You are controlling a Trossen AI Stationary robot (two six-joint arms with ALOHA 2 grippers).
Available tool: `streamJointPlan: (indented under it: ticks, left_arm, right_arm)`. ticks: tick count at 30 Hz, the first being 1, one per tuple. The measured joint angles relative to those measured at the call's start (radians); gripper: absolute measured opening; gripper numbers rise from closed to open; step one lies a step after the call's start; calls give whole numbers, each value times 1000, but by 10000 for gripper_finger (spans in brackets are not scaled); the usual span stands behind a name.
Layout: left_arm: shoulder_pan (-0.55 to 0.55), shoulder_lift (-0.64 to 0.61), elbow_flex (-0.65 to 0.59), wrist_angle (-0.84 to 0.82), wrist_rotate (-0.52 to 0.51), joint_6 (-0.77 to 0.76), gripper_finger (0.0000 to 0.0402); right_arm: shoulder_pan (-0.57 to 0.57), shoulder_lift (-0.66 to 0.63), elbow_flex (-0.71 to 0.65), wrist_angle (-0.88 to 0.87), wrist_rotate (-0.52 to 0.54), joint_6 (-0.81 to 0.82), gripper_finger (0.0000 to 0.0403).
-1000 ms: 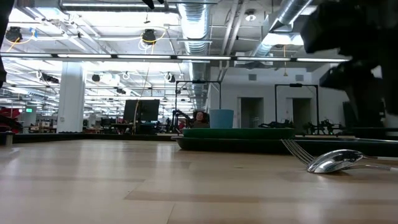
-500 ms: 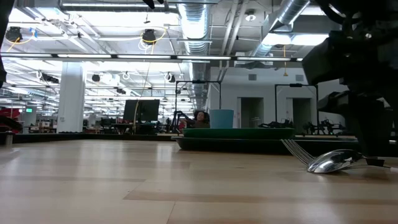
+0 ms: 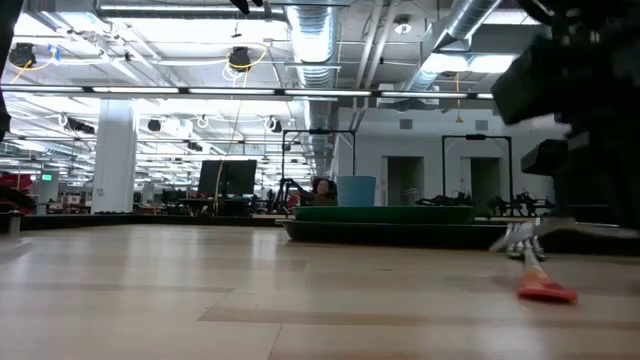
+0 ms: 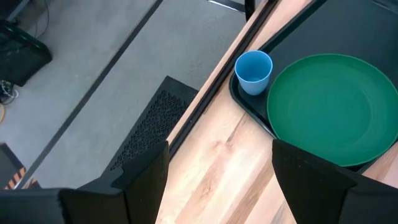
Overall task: Pick and place plate/cup/fork/spoon on tray
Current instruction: Put the orange spoon on the black tray to the right of the green plate
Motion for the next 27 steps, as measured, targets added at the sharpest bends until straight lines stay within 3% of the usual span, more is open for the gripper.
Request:
streamJointPlan:
  ticks: [8,13,17,21,27]
  left_arm:
    - [38,0,0,0,22,27,267]
    - [89,0,0,4,158,36,267]
    - [130,0,0,36,273,53,267]
    - [155,0,0,60,280,57,267]
    - [173,0,0,136,290,37,267]
  right_arm:
    - [-21,-215,0,-6,-25,121,4]
    - [-70,-437,-37,16,158,250,4]
    - [-92,-664,-199,110,380,508,3]
    - [-64,-865,-371,152,588,813,2]
    - [-23,-996,-507,-57,639,1214,2]
